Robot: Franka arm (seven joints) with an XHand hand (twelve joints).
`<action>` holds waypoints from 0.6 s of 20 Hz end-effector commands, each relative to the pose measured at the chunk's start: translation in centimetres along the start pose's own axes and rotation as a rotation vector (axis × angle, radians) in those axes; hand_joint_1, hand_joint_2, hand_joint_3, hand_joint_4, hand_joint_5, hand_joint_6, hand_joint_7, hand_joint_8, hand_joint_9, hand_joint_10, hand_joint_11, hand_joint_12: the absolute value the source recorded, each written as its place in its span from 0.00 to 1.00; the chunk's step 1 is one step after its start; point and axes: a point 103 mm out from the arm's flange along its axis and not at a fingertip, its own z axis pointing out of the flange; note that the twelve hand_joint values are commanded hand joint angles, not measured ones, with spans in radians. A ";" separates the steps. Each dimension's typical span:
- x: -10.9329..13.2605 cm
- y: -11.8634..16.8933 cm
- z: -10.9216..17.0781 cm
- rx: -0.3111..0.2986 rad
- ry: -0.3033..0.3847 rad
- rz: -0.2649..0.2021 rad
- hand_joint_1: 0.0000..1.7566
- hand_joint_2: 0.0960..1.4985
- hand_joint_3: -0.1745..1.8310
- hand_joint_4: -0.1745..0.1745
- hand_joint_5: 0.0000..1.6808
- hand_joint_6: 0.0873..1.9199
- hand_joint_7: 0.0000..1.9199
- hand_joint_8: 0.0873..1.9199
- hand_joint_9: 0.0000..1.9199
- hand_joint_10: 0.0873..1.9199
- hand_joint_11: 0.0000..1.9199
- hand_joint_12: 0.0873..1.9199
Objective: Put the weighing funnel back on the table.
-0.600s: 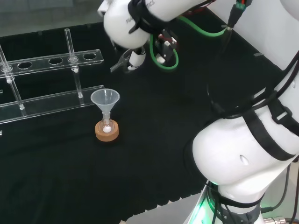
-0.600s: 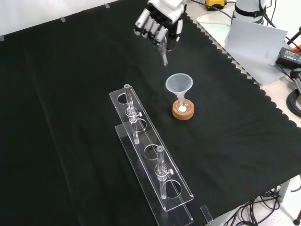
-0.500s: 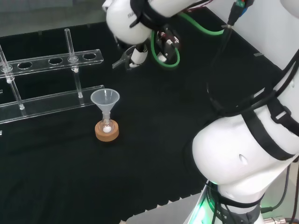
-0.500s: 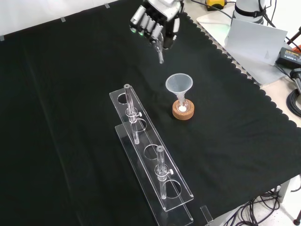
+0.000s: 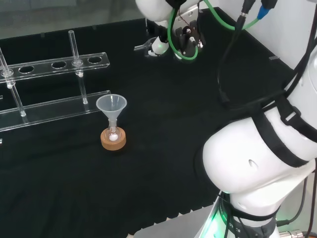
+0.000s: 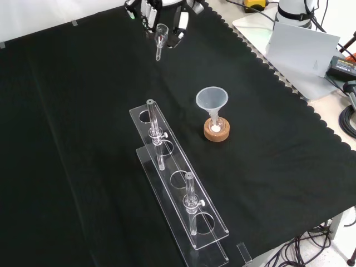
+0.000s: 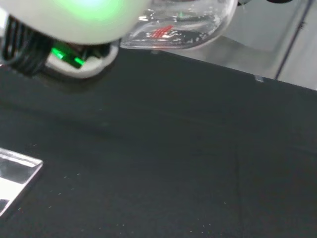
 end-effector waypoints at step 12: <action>-3.4 -1.2 6.5 0.018 0.058 0.232 0.67 0.29 0.47 1.00 0.97 0.00 0.92 0.00 0.77 0.04 0.30 0.66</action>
